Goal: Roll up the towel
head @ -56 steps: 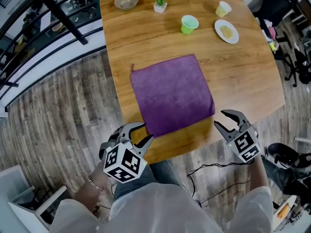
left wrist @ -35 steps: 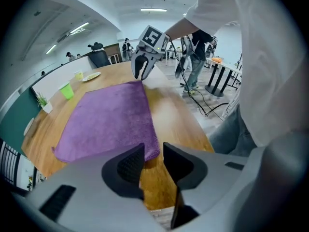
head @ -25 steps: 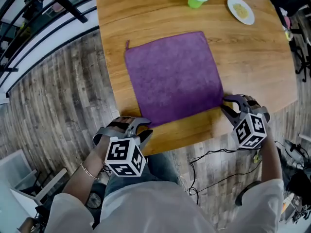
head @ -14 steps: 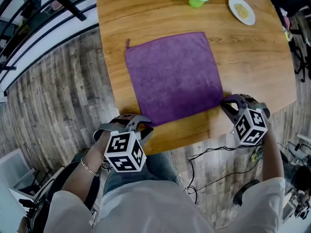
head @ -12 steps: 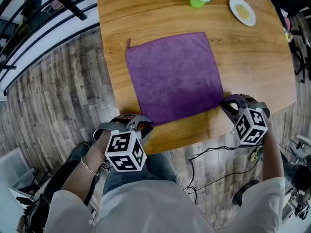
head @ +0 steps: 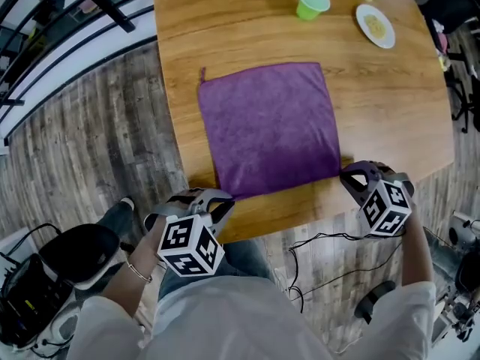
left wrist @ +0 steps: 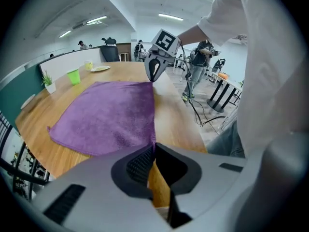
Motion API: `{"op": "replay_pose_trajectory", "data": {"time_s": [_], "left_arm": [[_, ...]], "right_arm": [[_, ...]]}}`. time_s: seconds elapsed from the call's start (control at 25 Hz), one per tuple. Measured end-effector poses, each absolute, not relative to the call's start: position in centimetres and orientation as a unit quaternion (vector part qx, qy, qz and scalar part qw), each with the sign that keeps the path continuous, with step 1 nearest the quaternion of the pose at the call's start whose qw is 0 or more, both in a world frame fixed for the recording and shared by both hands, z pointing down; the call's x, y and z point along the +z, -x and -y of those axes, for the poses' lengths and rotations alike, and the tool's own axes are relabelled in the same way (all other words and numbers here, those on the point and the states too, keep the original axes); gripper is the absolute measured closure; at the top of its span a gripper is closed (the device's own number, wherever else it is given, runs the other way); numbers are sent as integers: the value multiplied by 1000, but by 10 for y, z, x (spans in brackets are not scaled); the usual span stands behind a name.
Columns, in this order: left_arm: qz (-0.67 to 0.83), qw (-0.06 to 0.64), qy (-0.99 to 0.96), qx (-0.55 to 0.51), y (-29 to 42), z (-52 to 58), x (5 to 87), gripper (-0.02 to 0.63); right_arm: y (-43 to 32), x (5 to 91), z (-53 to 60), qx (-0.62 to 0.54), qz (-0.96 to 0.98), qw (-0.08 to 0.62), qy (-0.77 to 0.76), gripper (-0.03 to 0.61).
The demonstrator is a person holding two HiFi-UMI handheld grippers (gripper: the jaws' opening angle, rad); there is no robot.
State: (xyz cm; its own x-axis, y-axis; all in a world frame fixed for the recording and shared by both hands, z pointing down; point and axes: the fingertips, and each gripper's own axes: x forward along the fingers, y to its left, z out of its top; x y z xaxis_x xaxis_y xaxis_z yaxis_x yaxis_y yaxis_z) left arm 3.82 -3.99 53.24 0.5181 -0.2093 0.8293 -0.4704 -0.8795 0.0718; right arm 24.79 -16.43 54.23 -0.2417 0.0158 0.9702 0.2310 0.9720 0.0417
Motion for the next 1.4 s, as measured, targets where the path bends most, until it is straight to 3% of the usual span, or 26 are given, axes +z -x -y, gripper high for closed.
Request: {"op": "replay_pose_trajectory", "data": {"time_s": [0.64, 1.0, 1.16, 1.4], "left_arm": [[284, 184, -839, 427, -3, 92, 522, 592], [331, 190, -818, 431, 10, 110, 532, 574], [345, 197, -808, 436, 13, 105, 535, 521], [332, 168, -819, 437, 12, 98, 515, 515]], "right_arm": [[-225, 526, 219, -100, 756, 641, 85, 575], [-216, 532, 242, -126, 771, 623, 26, 572], [-226, 529, 247, -117, 787, 606, -14, 493], [-225, 512, 232, -97, 810, 578, -21, 479]]}}
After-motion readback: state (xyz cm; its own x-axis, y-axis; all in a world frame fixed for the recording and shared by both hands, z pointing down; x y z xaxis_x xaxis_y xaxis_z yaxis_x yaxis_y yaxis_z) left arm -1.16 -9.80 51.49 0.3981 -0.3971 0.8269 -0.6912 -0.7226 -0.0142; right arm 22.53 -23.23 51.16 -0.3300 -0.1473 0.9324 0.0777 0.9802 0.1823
